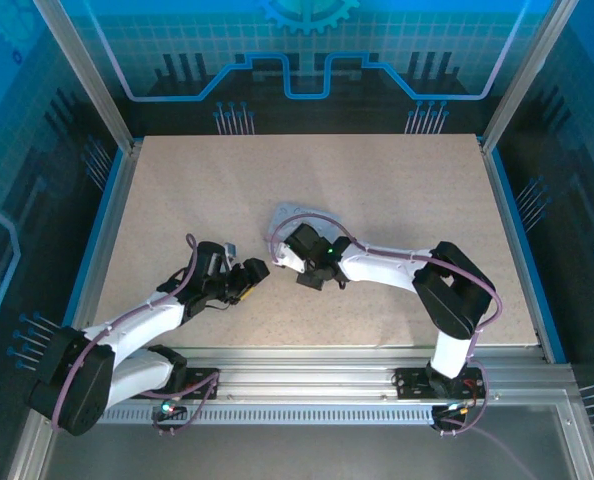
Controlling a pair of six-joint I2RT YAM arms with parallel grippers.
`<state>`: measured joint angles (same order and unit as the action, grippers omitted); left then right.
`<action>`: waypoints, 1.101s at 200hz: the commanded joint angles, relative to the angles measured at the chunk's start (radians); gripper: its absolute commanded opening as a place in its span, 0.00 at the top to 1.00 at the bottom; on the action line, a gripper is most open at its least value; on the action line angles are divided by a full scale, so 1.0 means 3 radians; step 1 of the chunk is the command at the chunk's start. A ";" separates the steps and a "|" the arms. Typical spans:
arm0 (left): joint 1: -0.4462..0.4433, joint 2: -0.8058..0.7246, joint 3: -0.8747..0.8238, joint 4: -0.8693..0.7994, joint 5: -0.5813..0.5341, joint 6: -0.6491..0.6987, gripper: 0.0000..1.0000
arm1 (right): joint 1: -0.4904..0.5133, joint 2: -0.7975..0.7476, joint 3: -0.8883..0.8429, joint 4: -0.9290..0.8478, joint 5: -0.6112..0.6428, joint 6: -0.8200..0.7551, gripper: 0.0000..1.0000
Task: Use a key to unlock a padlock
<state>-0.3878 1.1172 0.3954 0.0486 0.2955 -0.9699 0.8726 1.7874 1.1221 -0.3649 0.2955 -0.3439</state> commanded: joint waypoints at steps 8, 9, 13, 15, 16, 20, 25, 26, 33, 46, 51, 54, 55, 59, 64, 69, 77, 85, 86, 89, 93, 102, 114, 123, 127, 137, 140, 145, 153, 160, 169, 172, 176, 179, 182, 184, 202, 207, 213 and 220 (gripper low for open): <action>0.0004 -0.0041 -0.0017 -0.0064 0.0057 -0.0034 0.25 | 0.0072 -0.0137 -0.0121 0.0079 -0.0070 0.0128 1.00; 0.0007 -0.0039 -0.0015 -0.0062 0.0058 -0.0032 0.25 | 0.0072 -0.0138 -0.0120 0.0082 -0.0070 0.0129 1.00; 0.0004 -0.0037 -0.0015 -0.0064 0.0054 -0.0034 0.25 | 0.0072 -0.0146 -0.0121 0.0094 -0.0070 0.0134 1.00; 0.0007 -0.0040 -0.0014 -0.0066 0.0055 -0.0032 0.25 | 0.0072 -0.0155 -0.0128 0.0102 -0.0072 0.0136 1.00; 0.0005 -0.0041 -0.0017 -0.0068 0.0054 -0.0033 0.25 | 0.0072 -0.0155 -0.0127 0.0104 -0.0073 0.0140 1.00; 0.0004 -0.0038 -0.0017 -0.0069 0.0053 -0.0026 0.26 | 0.0072 -0.0162 -0.0130 0.0118 -0.0081 0.0135 1.00; 0.0012 -0.0037 -0.0015 -0.0074 0.0053 -0.0027 0.25 | 0.0076 -0.0169 -0.0127 0.0146 -0.0089 0.0128 1.00; 0.0011 -0.0037 -0.0012 -0.0074 0.0053 -0.0026 0.25 | 0.0077 -0.0169 -0.0126 0.0149 -0.0087 0.0129 1.00; 0.0007 -0.0037 -0.0009 -0.0072 0.0053 -0.0024 0.25 | 0.0078 -0.0177 -0.0118 0.0180 -0.0085 0.0101 1.00; 0.0007 -0.0037 -0.0007 -0.0069 0.0053 -0.0025 0.26 | 0.0089 -0.0170 -0.0069 0.0218 -0.0085 0.0044 1.00; 0.0006 -0.0040 -0.0007 -0.0069 0.0053 -0.0026 0.26 | 0.0090 -0.0157 -0.0039 0.0224 -0.0104 0.0026 1.00; 0.0004 -0.0037 -0.0007 -0.0069 0.0049 -0.0031 0.25 | 0.0089 -0.0146 -0.0019 0.0231 -0.0116 0.0016 1.00; 0.0004 -0.0037 -0.0005 -0.0069 0.0049 -0.0027 0.26 | 0.0088 -0.0145 -0.0011 0.0230 -0.0121 0.0011 1.00; 0.0005 -0.0042 -0.0008 -0.0069 0.0049 -0.0029 0.25 | 0.0089 -0.0128 0.0015 0.0229 -0.0139 0.0000 1.00; 0.0002 -0.0042 -0.0004 -0.0070 0.0048 -0.0029 0.25 | 0.0094 -0.0110 0.0052 0.0224 -0.0153 -0.0015 1.00; 0.0004 -0.0040 -0.0002 -0.0066 0.0048 -0.0036 0.25 | 0.0102 -0.0078 0.0089 0.0220 -0.0161 -0.0034 1.00; 0.0007 -0.0045 -0.0004 -0.0070 0.0051 -0.0035 0.26 | 0.0116 -0.0042 0.0140 0.0210 -0.0167 -0.0053 1.00; 0.0004 -0.0055 -0.0007 -0.0066 0.0046 -0.0041 0.25 | 0.0121 -0.0010 0.0174 0.0209 -0.0178 -0.0057 1.00; 0.0004 -0.0056 -0.0008 -0.0068 0.0044 -0.0040 0.25 | 0.0120 -0.0005 0.0178 0.0209 -0.0180 -0.0059 1.00; 0.0005 -0.0060 -0.0011 -0.0069 0.0046 -0.0042 0.25 | 0.0123 0.0000 0.0186 0.0212 -0.0186 -0.0052 1.00; 0.0004 -0.0066 -0.0010 -0.0071 0.0044 -0.0046 0.25 | 0.0122 0.0007 0.0187 0.0220 -0.0199 -0.0044 1.00; 0.0007 -0.0077 -0.0014 -0.0077 0.0038 -0.0045 0.25 | 0.0118 0.0004 0.0175 0.0248 -0.0238 -0.0013 1.00; 0.0008 -0.0088 -0.0010 -0.0085 0.0038 -0.0040 0.25 | 0.0103 0.0003 0.0145 0.0274 -0.0307 0.0069 1.00; 0.0006 -0.0093 -0.0011 -0.0085 0.0038 -0.0038 0.25 | 0.0097 -0.0010 0.0086 0.0324 -0.0330 0.0120 1.00; 0.0004 -0.0091 -0.0009 -0.0090 0.0038 -0.0035 0.25 | 0.0095 -0.0012 0.0062 0.0348 -0.0333 0.0147 1.00; 0.0007 -0.0085 -0.0004 -0.0090 0.0038 -0.0035 0.25 | 0.0090 -0.0019 0.0004 0.0393 -0.0344 0.0231 1.00; 0.0008 -0.0088 -0.0004 -0.0089 0.0038 -0.0032 0.25 | 0.0088 -0.0024 -0.0015 0.0407 -0.0350 0.0245 1.00; 0.0007 -0.0084 -0.0004 -0.0090 0.0040 -0.0031 0.25 | 0.0084 -0.0029 -0.0052 0.0441 -0.0351 0.0279 1.00; 0.0005 -0.0082 0.0000 -0.0090 0.0041 -0.0024 0.25 | 0.0092 -0.0043 -0.0102 0.0486 -0.0346 0.0328 1.00; 0.0005 -0.0078 0.0001 -0.0085 0.0041 -0.0027 0.25 | 0.0088 -0.0065 -0.0140 0.0523 -0.0351 0.0366 1.00; 0.0007 -0.0078 0.0003 -0.0088 0.0043 -0.0020 0.25 | 0.0092 -0.0099 -0.0182 0.0559 -0.0361 0.0409 1.00; 0.0009 -0.0077 0.0006 -0.0094 0.0038 -0.0017 0.25 | 0.0093 -0.0111 -0.0189 0.0565 -0.0364 0.0420 1.00; 0.0008 -0.0079 0.0003 -0.0097 0.0040 -0.0017 0.25 | 0.0090 -0.0129 -0.0202 0.0571 -0.0367 0.0437 1.00; 0.0007 -0.0081 0.0002 -0.0099 0.0042 -0.0016 0.25 | 0.0090 -0.0143 -0.0209 0.0576 -0.0371 0.0449 1.00; 0.0006 -0.0083 0.0006 -0.0103 0.0041 -0.0010 0.25 | 0.0092 -0.0155 -0.0212 0.0577 -0.0371 0.0459 1.00; 0.0008 -0.0083 0.0006 -0.0103 0.0042 -0.0012 0.25 | 0.0091 -0.0165 -0.0217 0.0578 -0.0371 0.0467 1.00; 0.0007 -0.0088 0.0000 -0.0117 0.0046 -0.0009 0.25 | 0.0089 -0.0271 -0.0267 0.0586 -0.0371 0.0529 1.00; 0.0009 -0.0088 -0.0006 -0.0122 0.0052 -0.0010 0.25 | 0.0089 -0.0299 -0.0278 0.0591 -0.0371 0.0546 1.00; 0.0007 -0.0088 -0.0014 -0.0126 0.0062 -0.0017 0.25 | 0.0091 -0.0341 -0.0303 0.0602 -0.0371 0.0562 1.00; 0.0005 -0.0088 -0.0025 -0.0126 0.0073 -0.0017 0.25 | 0.0092 -0.0384 -0.0331 0.0612 -0.0372 0.0575 1.00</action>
<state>-0.3878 1.1084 0.3954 0.0410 0.2955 -0.9699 0.8909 1.7473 1.0424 -0.2234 0.2001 -0.2165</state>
